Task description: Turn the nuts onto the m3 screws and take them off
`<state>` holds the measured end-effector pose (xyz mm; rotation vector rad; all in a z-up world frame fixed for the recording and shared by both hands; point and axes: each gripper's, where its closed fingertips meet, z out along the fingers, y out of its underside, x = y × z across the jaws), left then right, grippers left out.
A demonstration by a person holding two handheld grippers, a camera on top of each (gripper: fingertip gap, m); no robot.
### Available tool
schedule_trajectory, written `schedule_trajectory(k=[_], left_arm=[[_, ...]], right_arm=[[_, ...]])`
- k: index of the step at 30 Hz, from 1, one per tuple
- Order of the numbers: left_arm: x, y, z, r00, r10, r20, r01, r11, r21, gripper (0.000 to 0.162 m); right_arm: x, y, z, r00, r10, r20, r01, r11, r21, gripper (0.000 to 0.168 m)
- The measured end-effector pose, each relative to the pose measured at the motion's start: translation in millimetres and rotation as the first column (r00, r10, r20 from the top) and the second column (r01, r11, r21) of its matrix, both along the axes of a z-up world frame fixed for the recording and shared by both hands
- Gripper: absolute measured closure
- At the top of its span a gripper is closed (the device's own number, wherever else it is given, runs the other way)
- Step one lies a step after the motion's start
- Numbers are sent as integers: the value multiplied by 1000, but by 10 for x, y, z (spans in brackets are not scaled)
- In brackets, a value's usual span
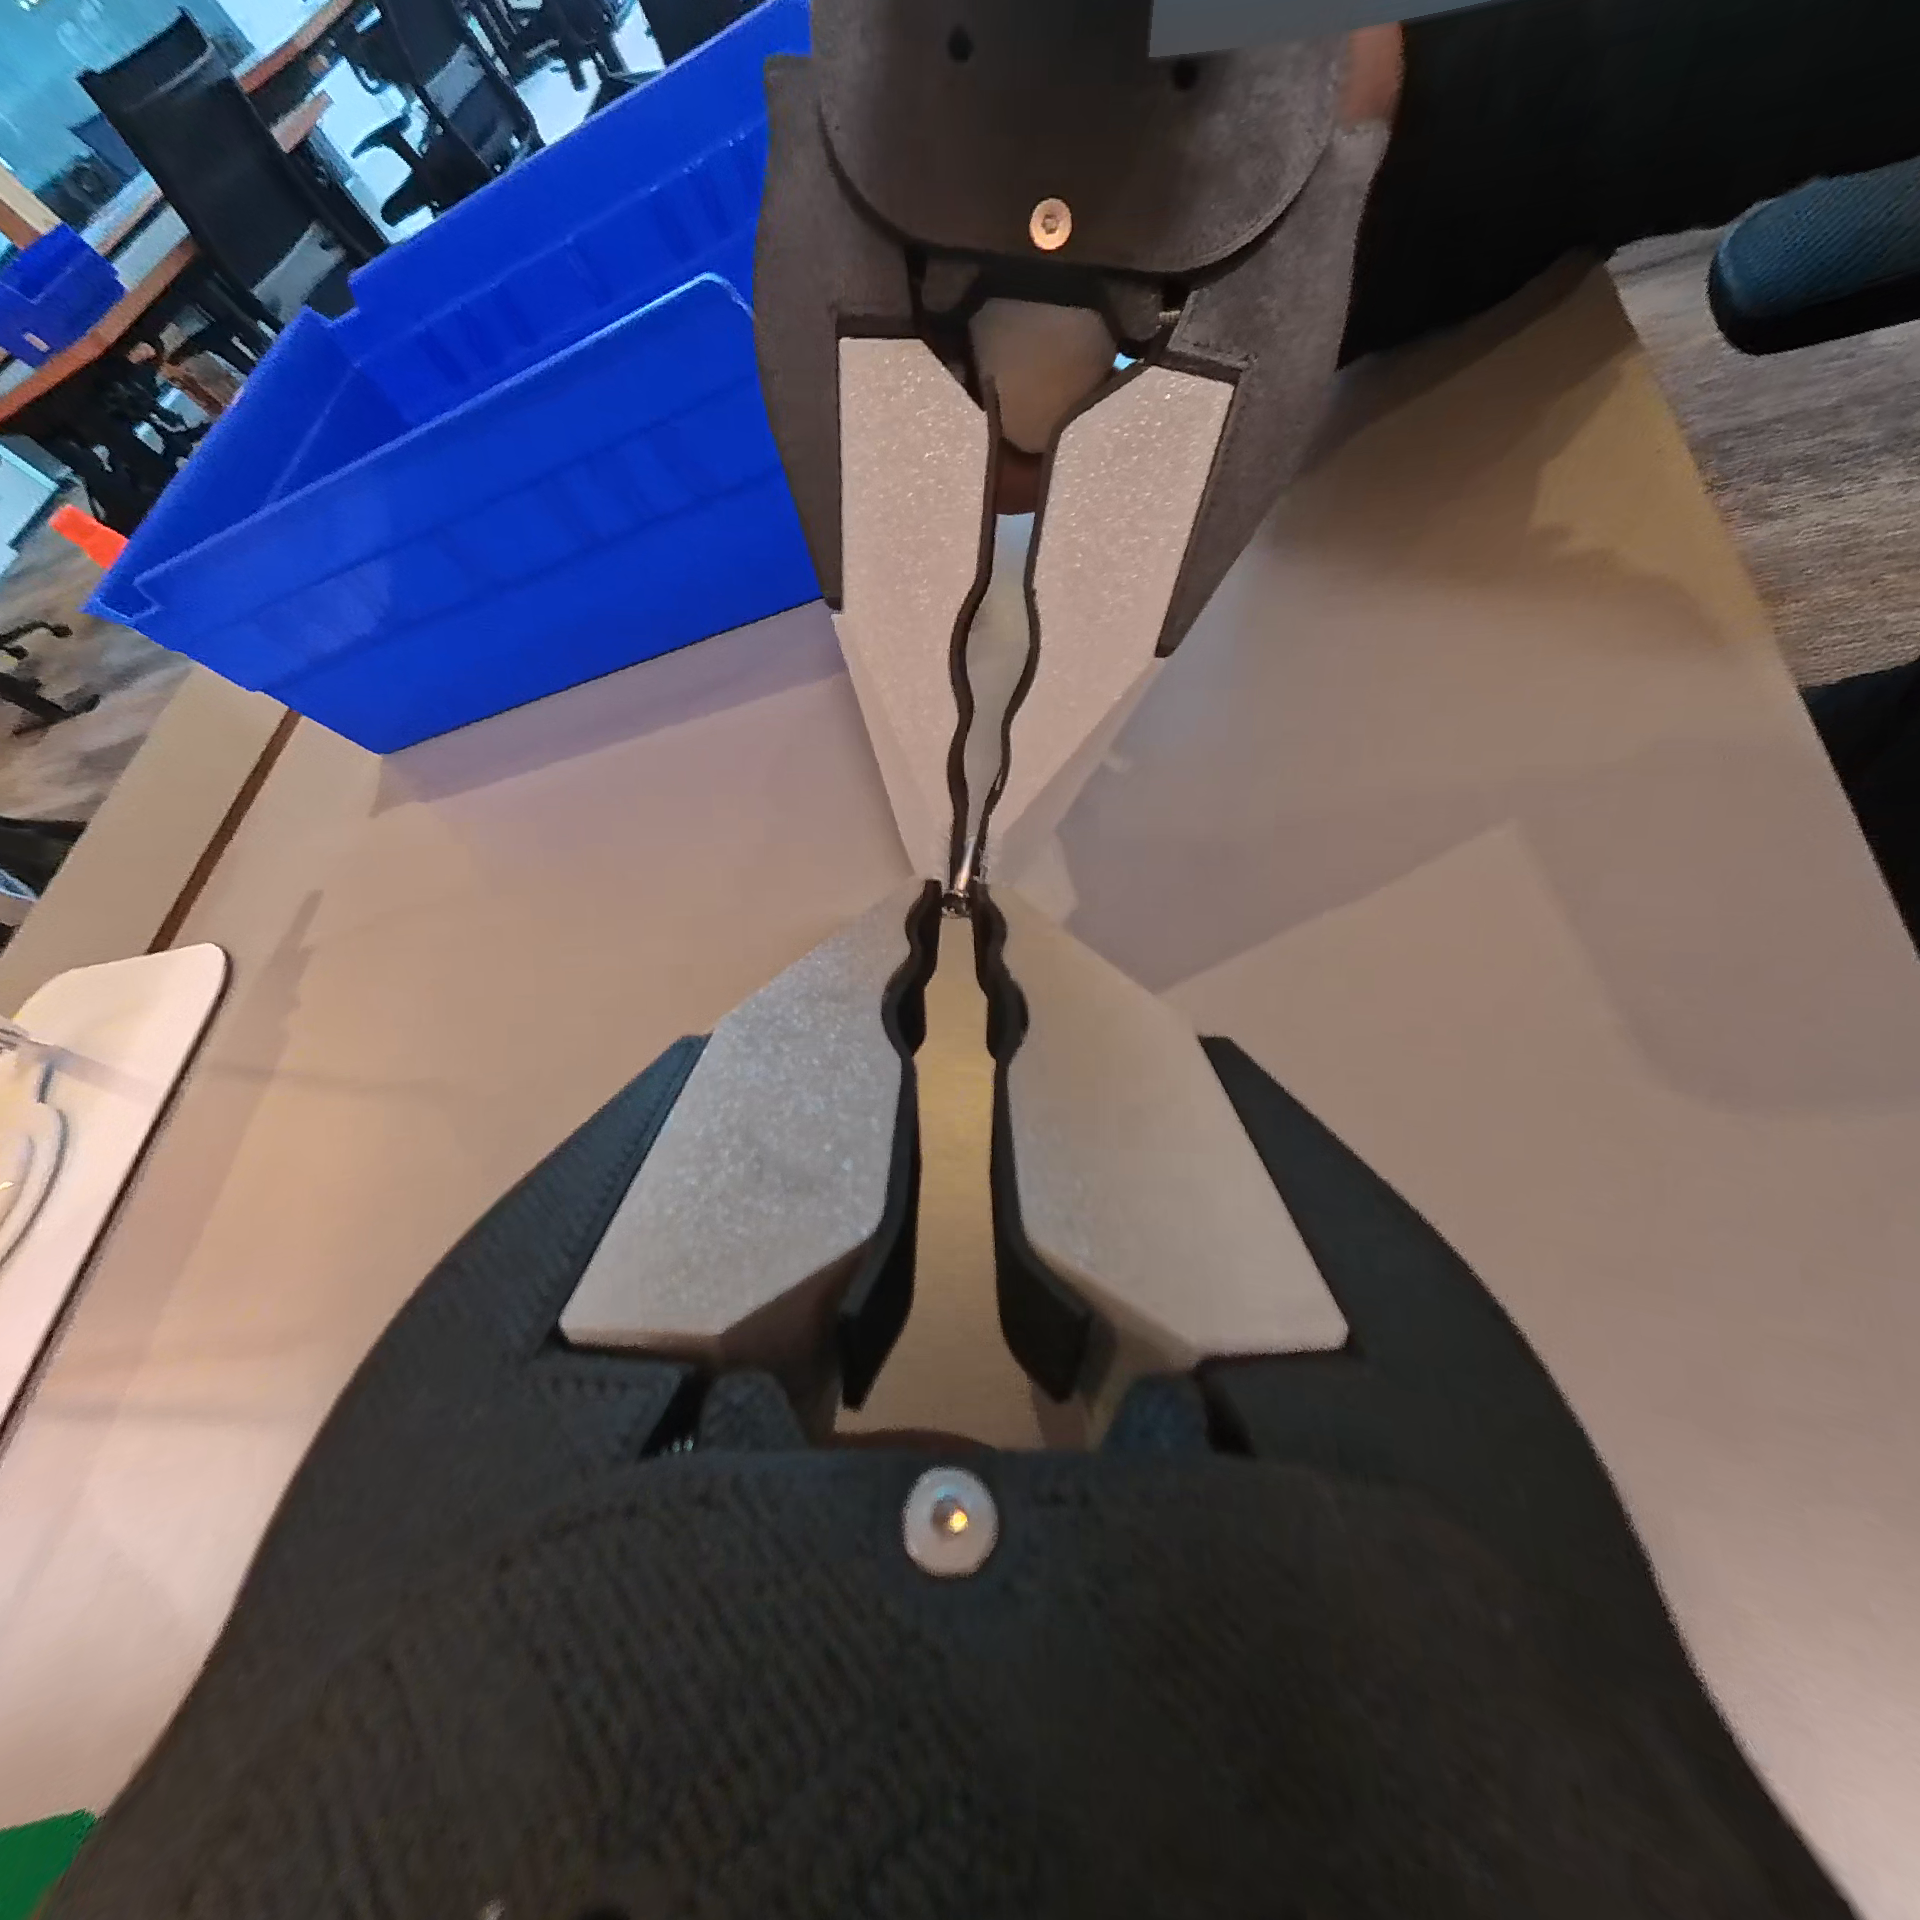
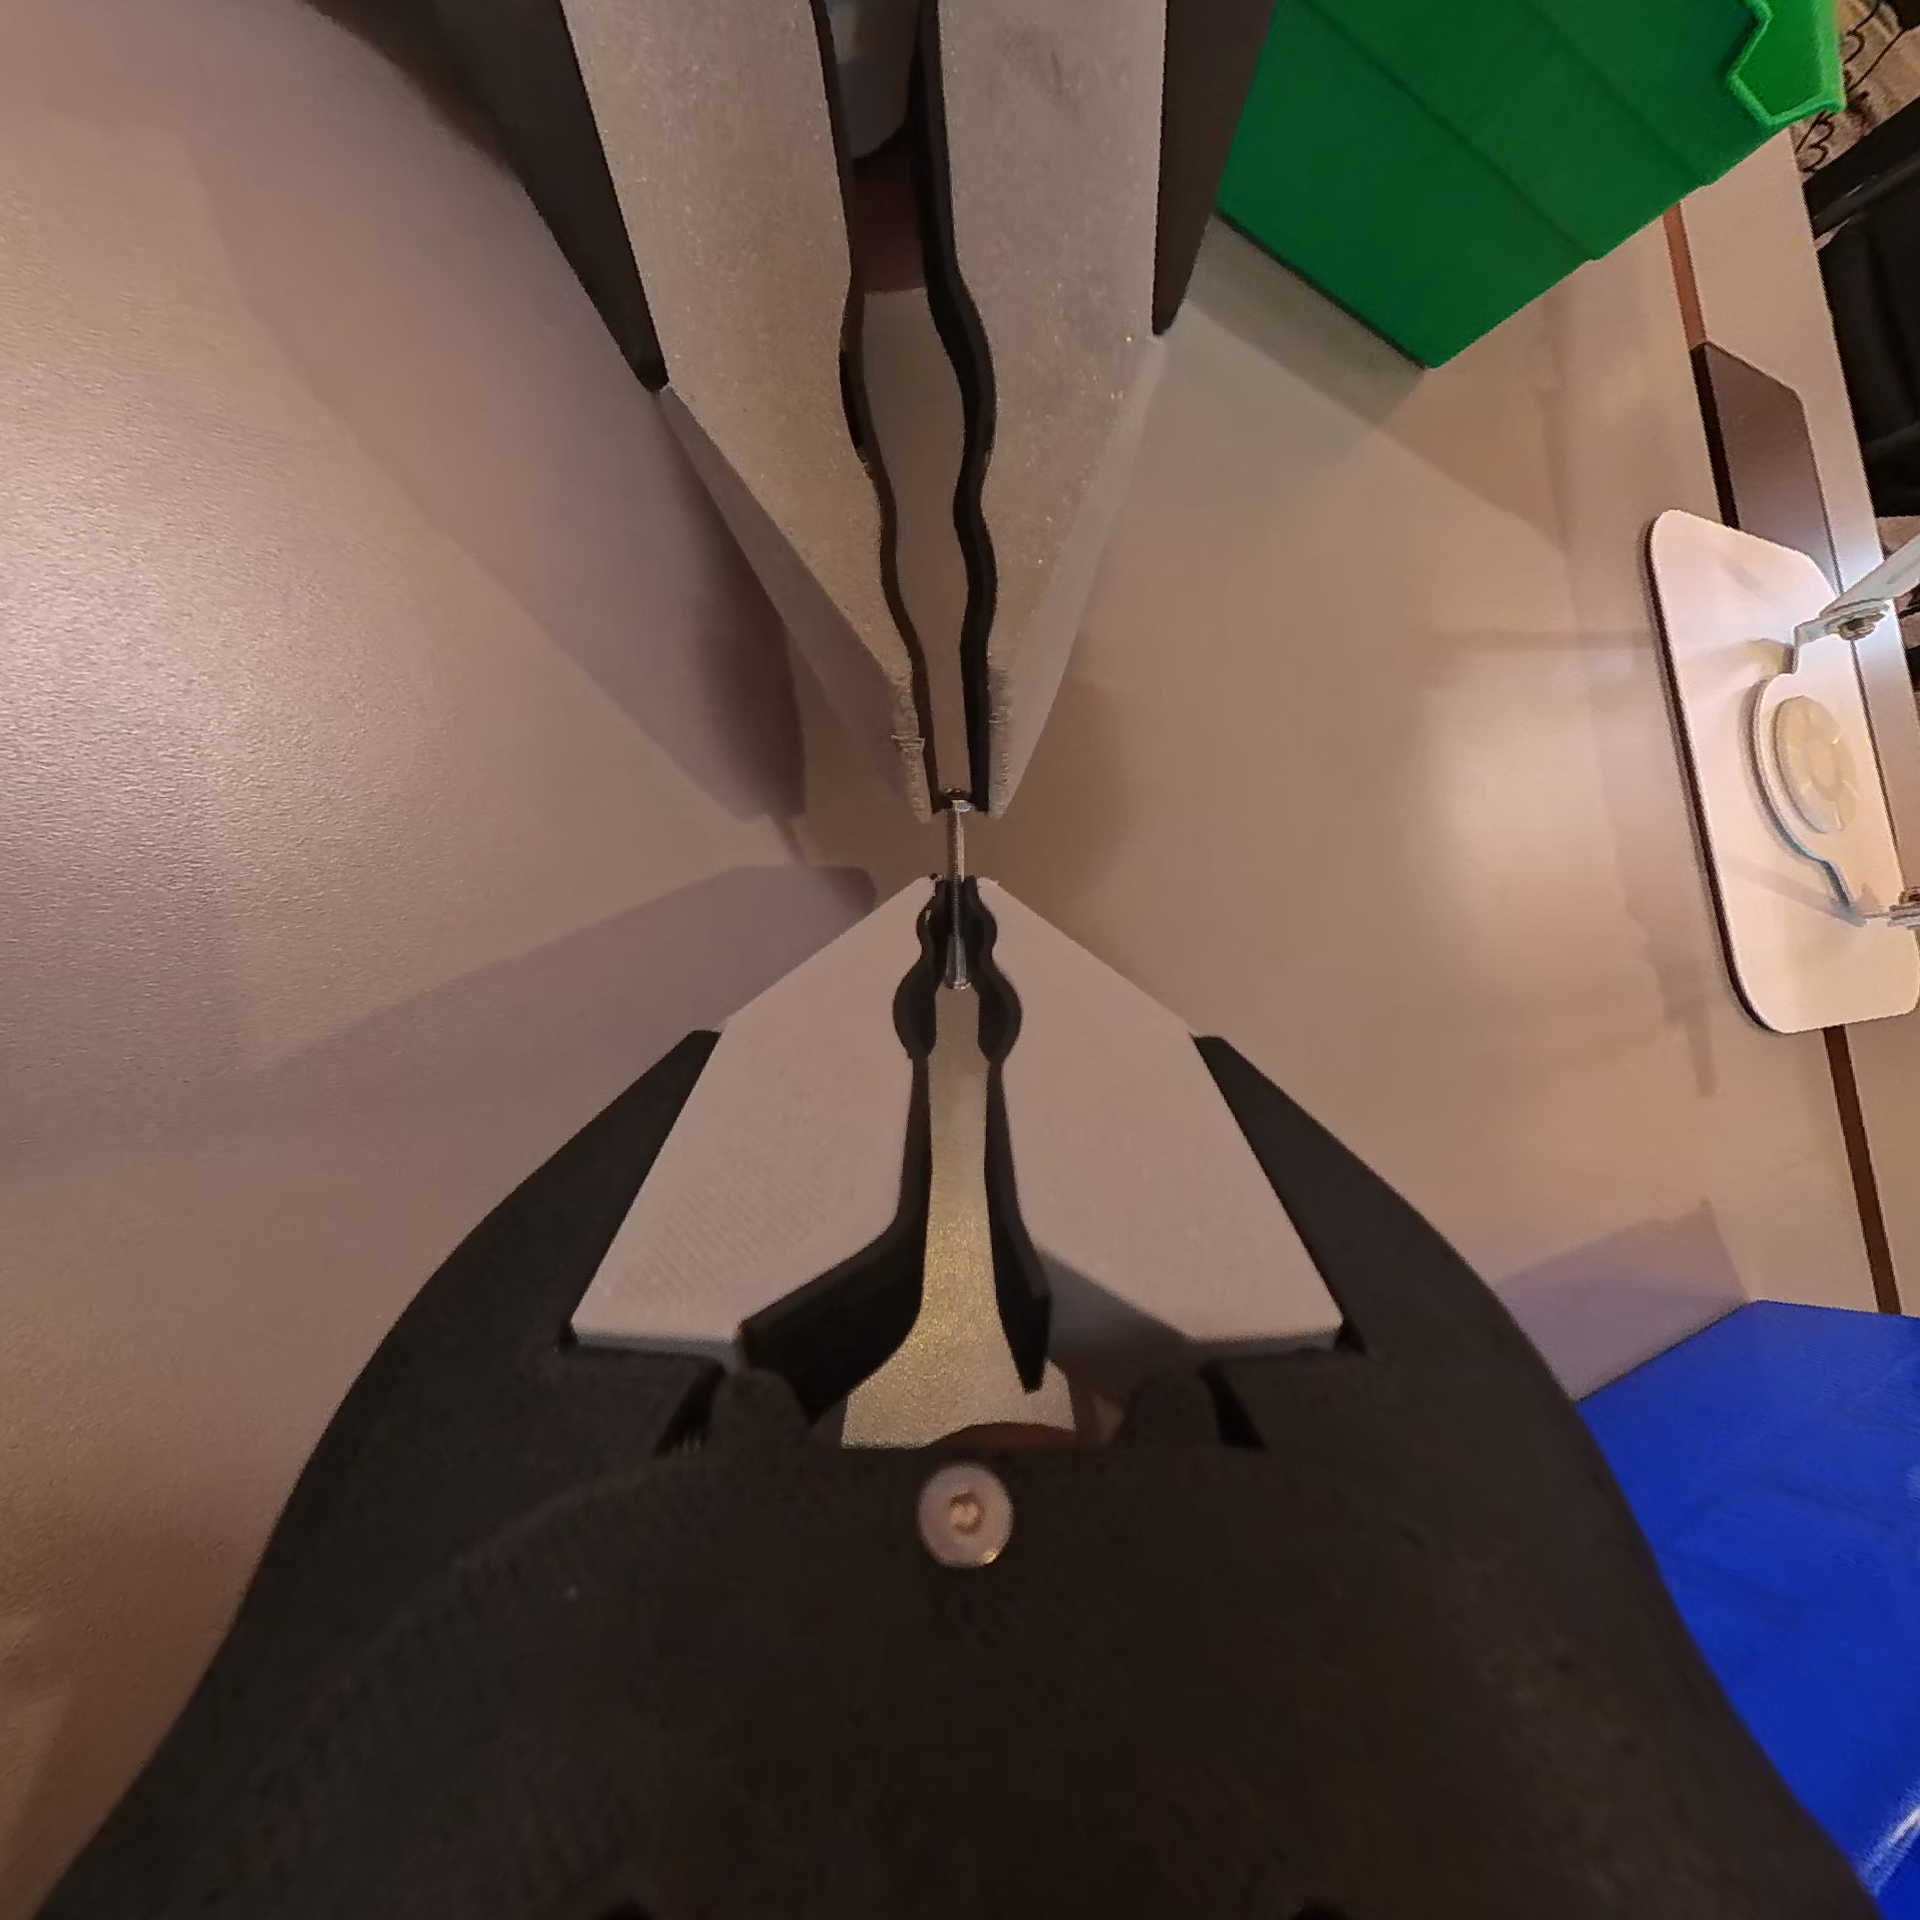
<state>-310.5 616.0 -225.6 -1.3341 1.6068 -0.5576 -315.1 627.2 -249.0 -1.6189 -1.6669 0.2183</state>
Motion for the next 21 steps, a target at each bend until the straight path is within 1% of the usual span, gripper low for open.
schedule_trajectory(k=[8, 16, 21], left_arm=[[0, -3, 4, 1000, -7, -11, 8, 995, 96, 158], [1, -12, 17, 1000, -17, -1, 17, 993, 118, 158], [2, -4, -7, 999, -14, -35, 19, 987, 161, 158]], right_arm=[[2, -7, 5, 1000, 2, -9, -2, 1000, -11, 168], [1, -20, 16, 1000, 8, -21, -9, 1000, -21, 168], [9, -9, 1, 1000, 6, -2, -6, 1000, 1, 168]])
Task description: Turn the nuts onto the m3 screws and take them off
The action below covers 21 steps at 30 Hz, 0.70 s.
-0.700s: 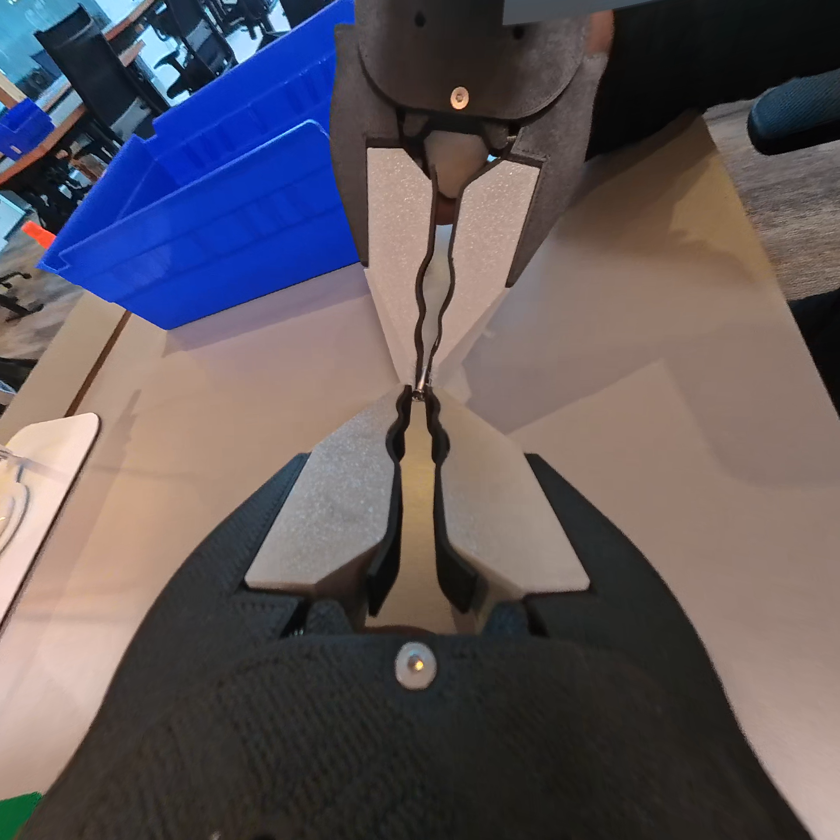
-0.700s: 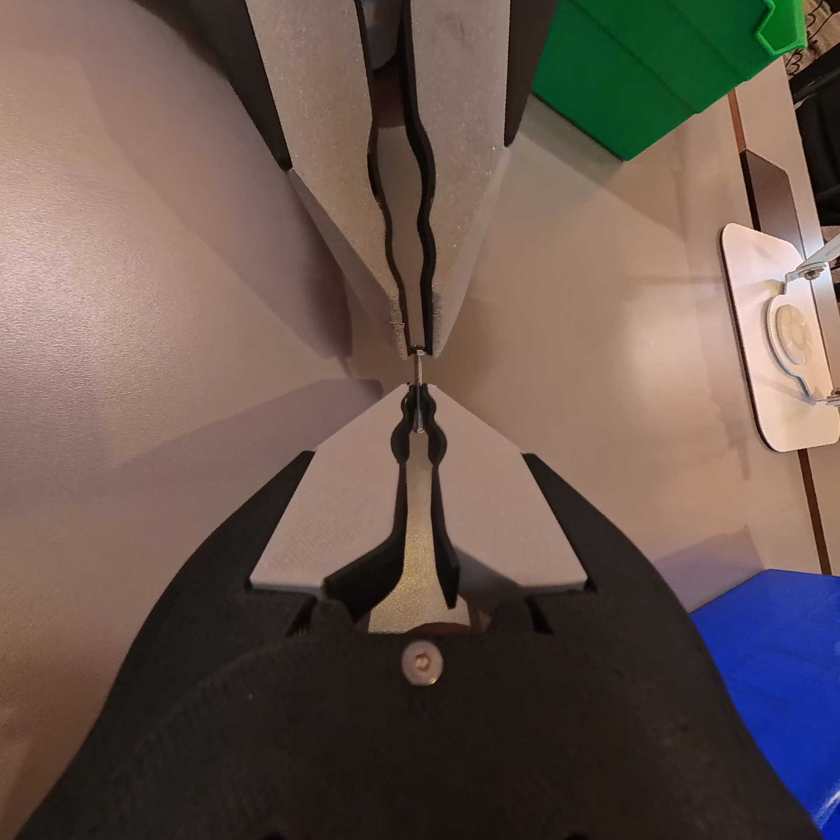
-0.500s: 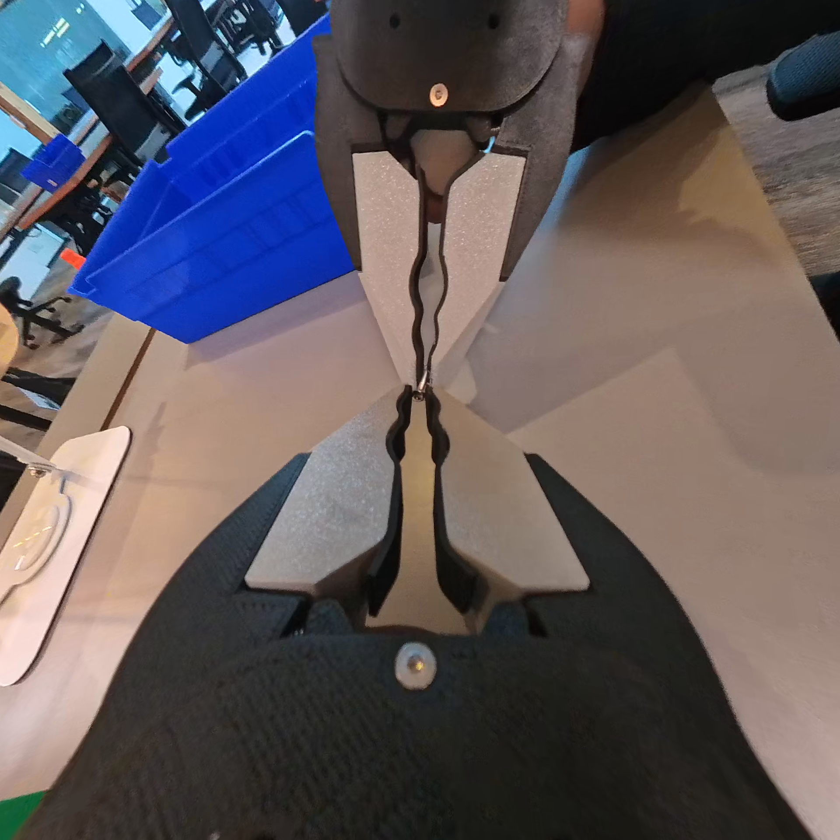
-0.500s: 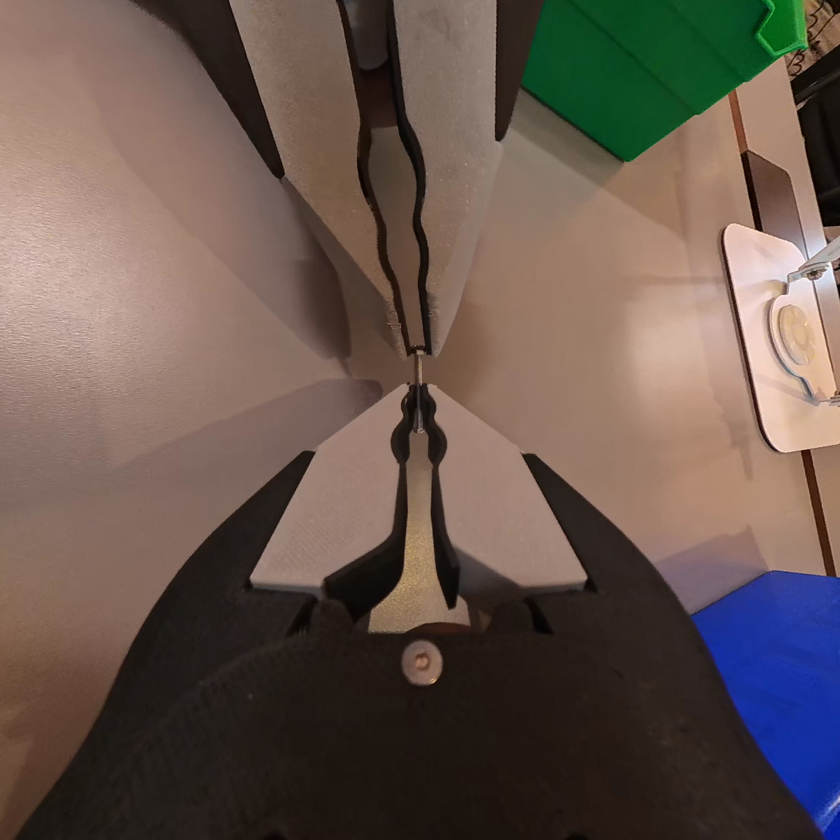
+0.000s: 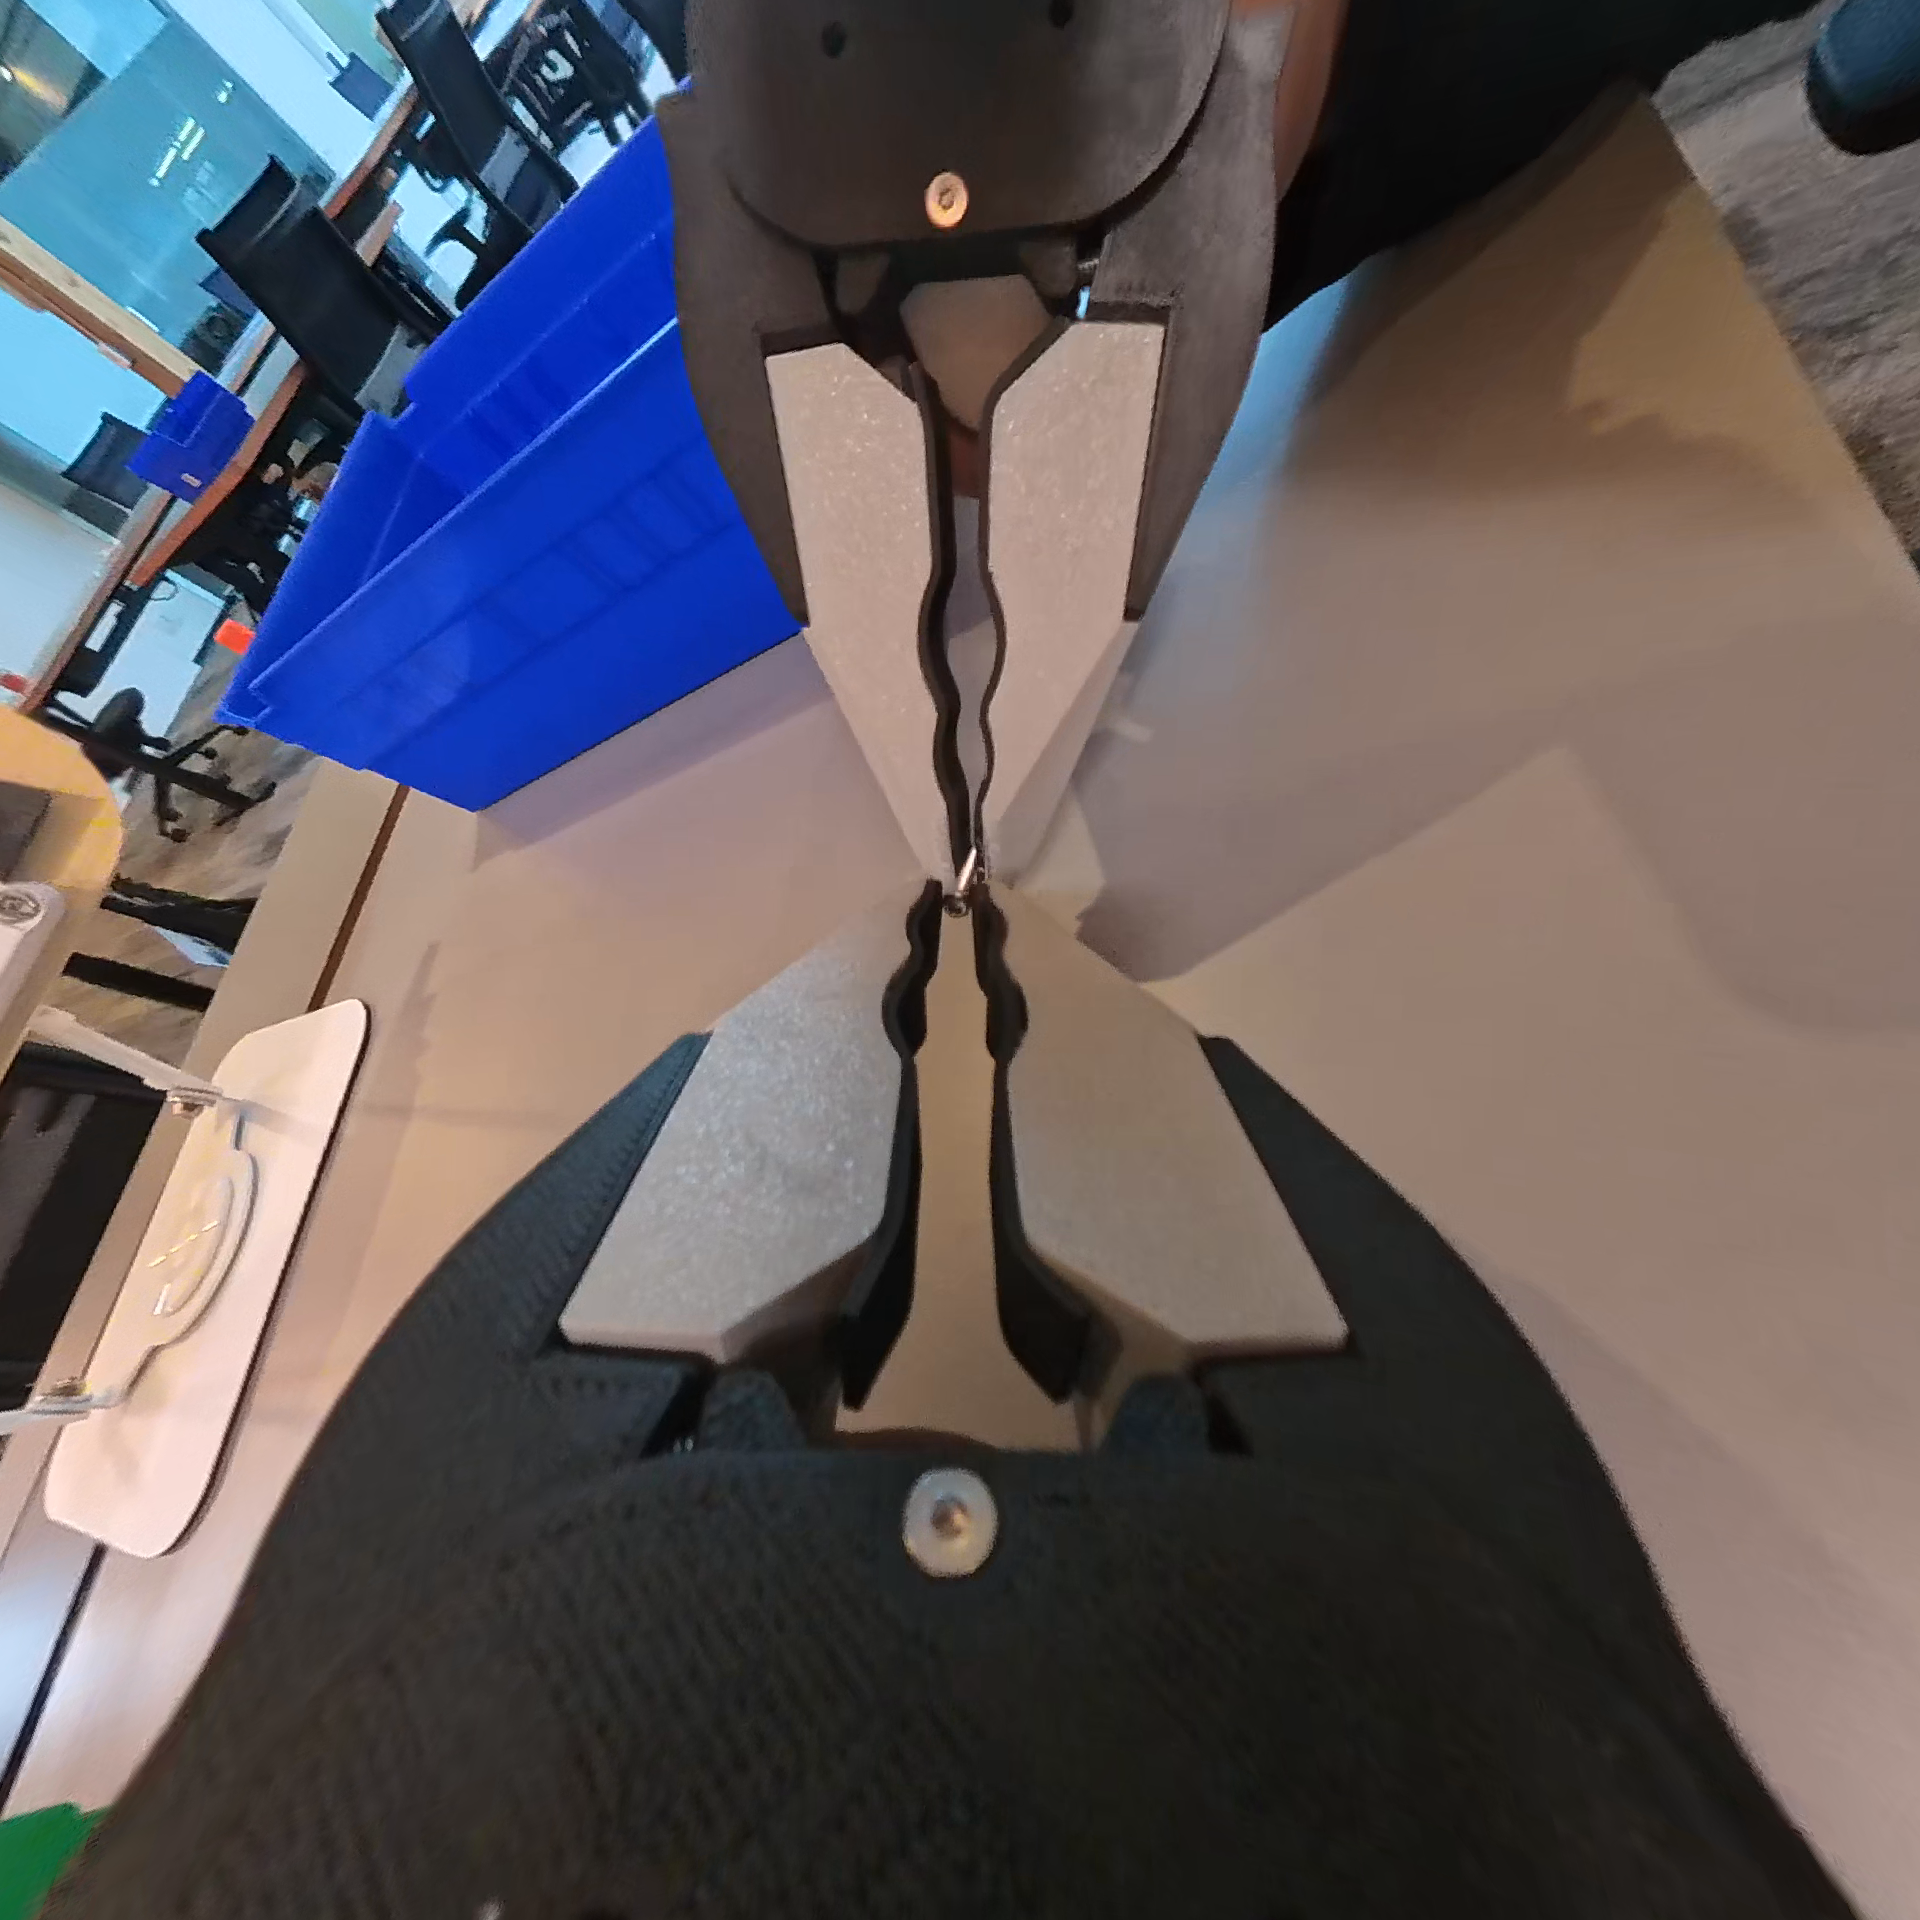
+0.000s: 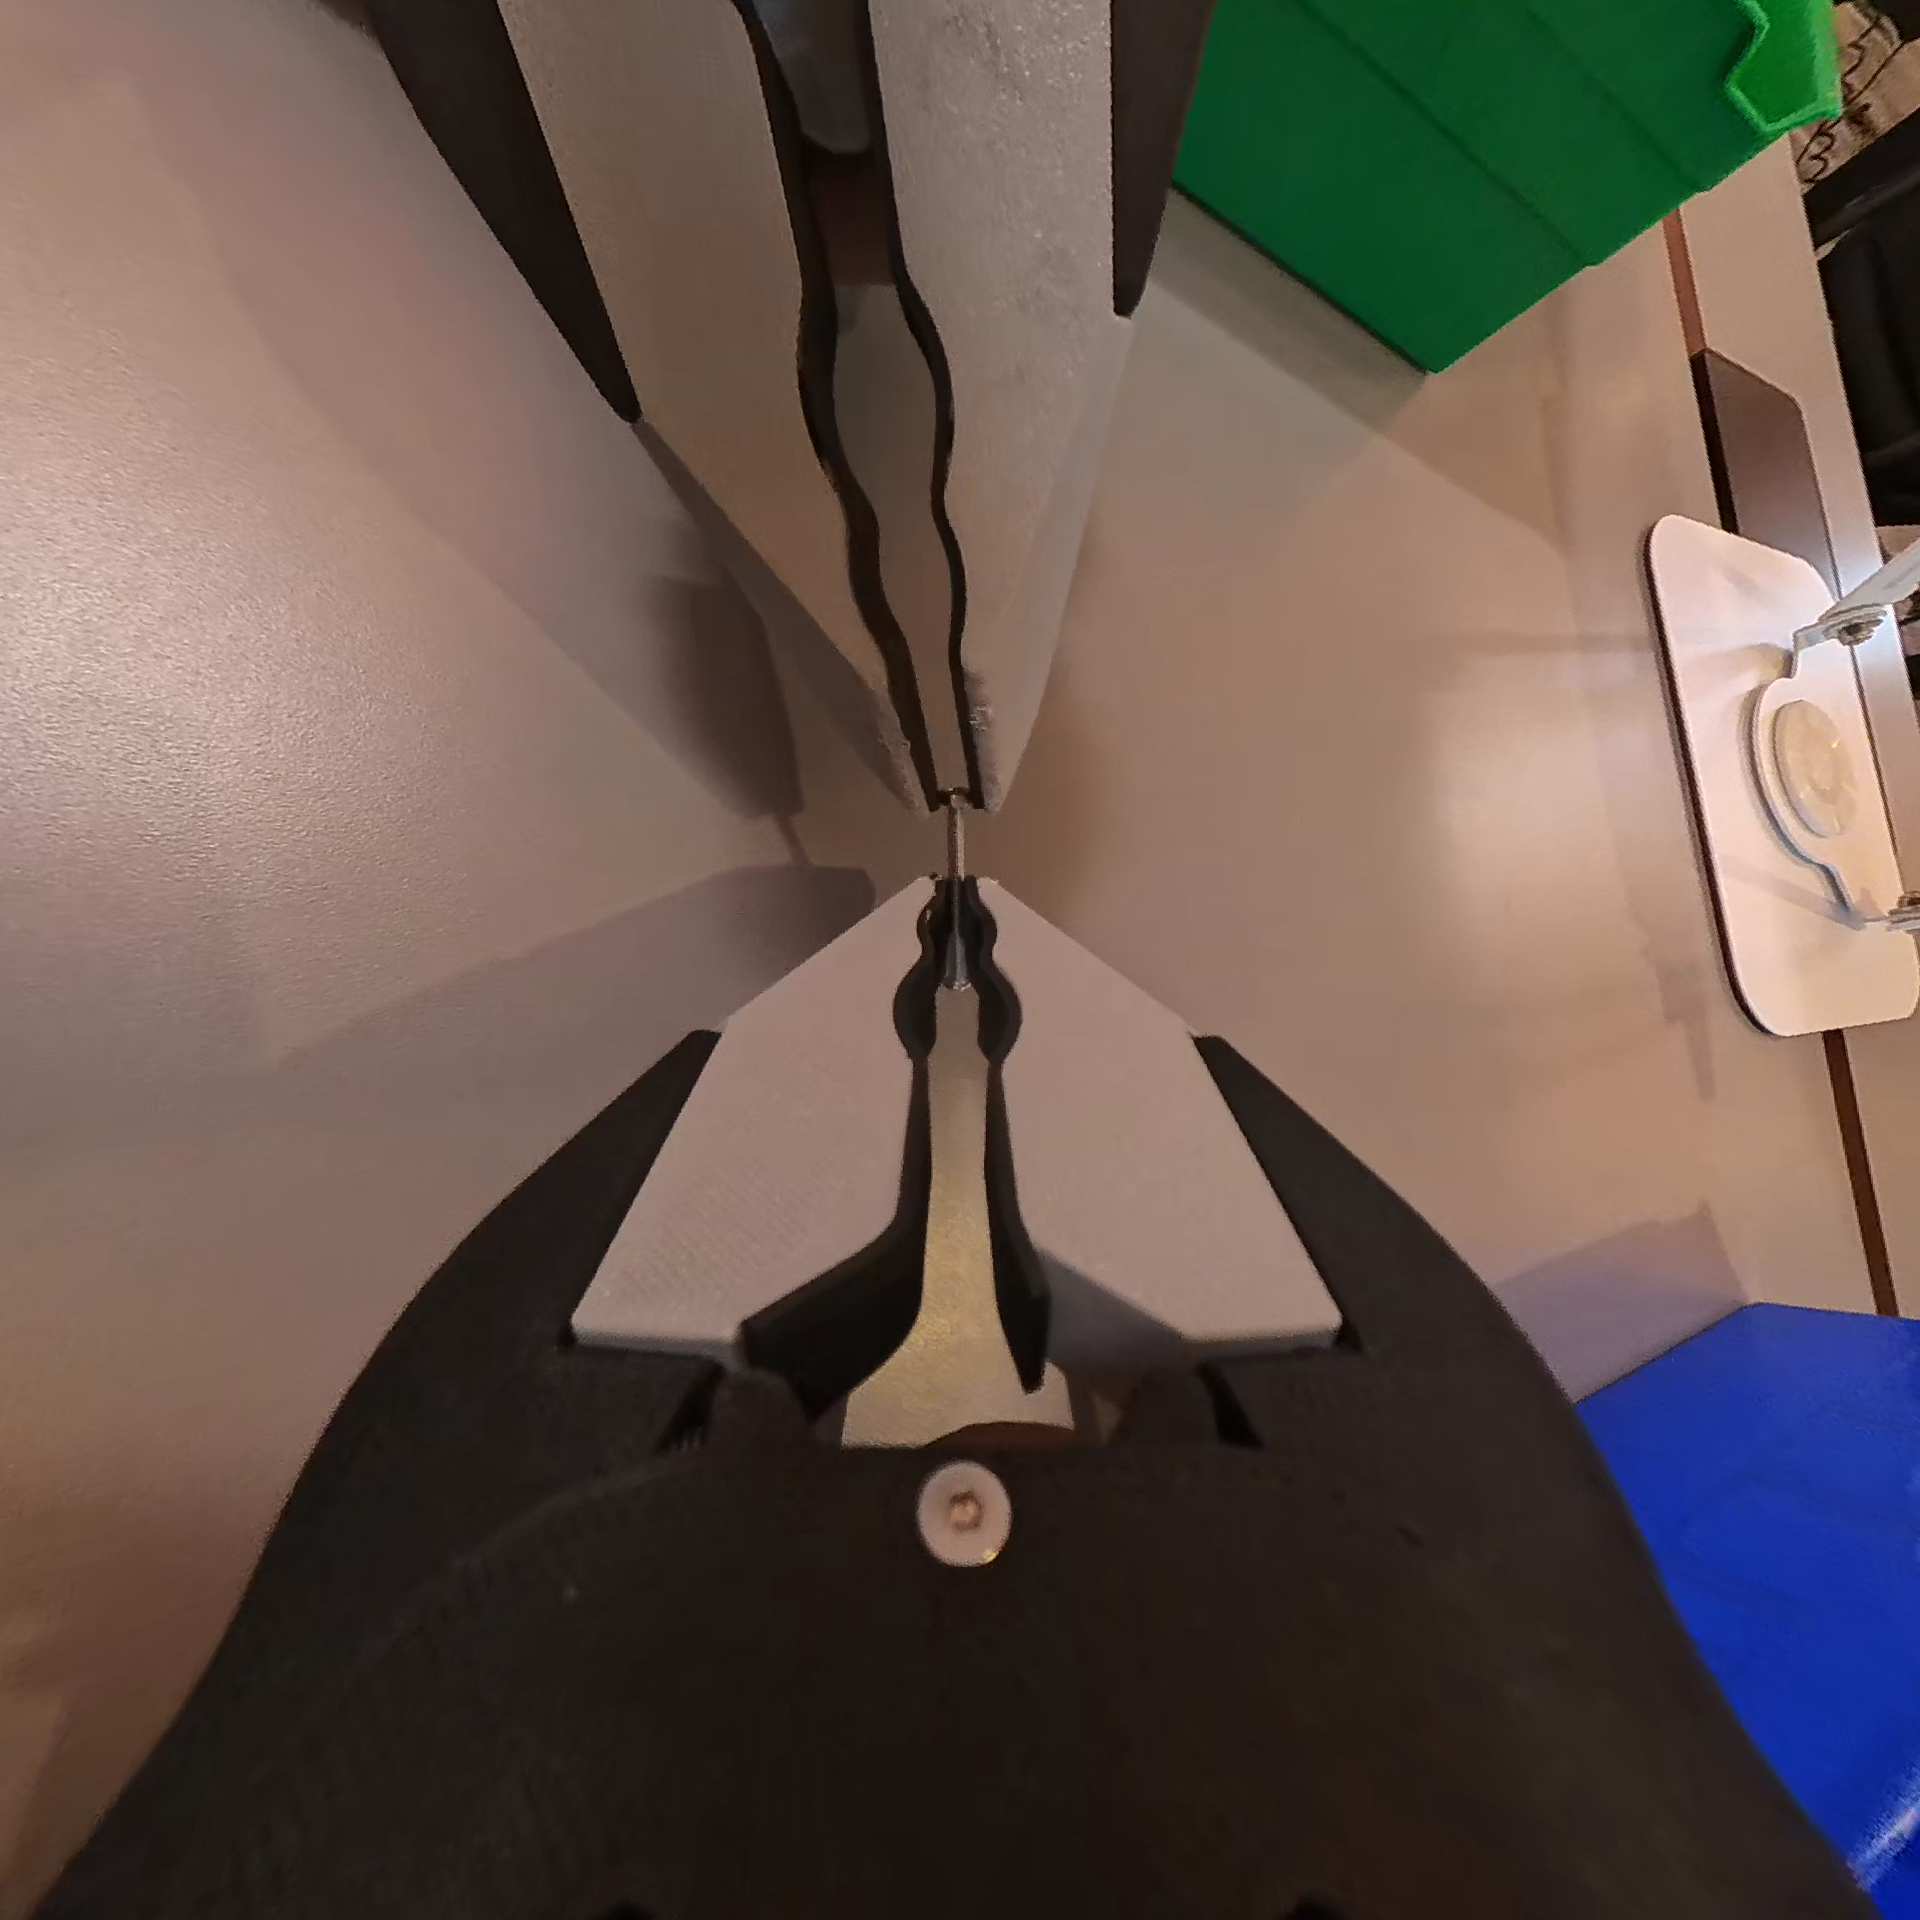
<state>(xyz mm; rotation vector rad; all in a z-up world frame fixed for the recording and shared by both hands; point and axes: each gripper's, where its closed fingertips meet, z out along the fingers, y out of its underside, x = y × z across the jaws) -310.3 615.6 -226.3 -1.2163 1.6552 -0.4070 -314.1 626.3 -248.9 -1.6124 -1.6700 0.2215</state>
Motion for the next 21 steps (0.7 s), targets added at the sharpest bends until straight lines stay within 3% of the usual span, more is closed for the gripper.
schedule_trajectory(k=[21], left_arm=[[1, 14, -65, 992, 18, -126, -2, 993, 122, 158]], right_arm=[[8, 12, -36, 1000, -1, 21, 0, 1000, 19, 168]])
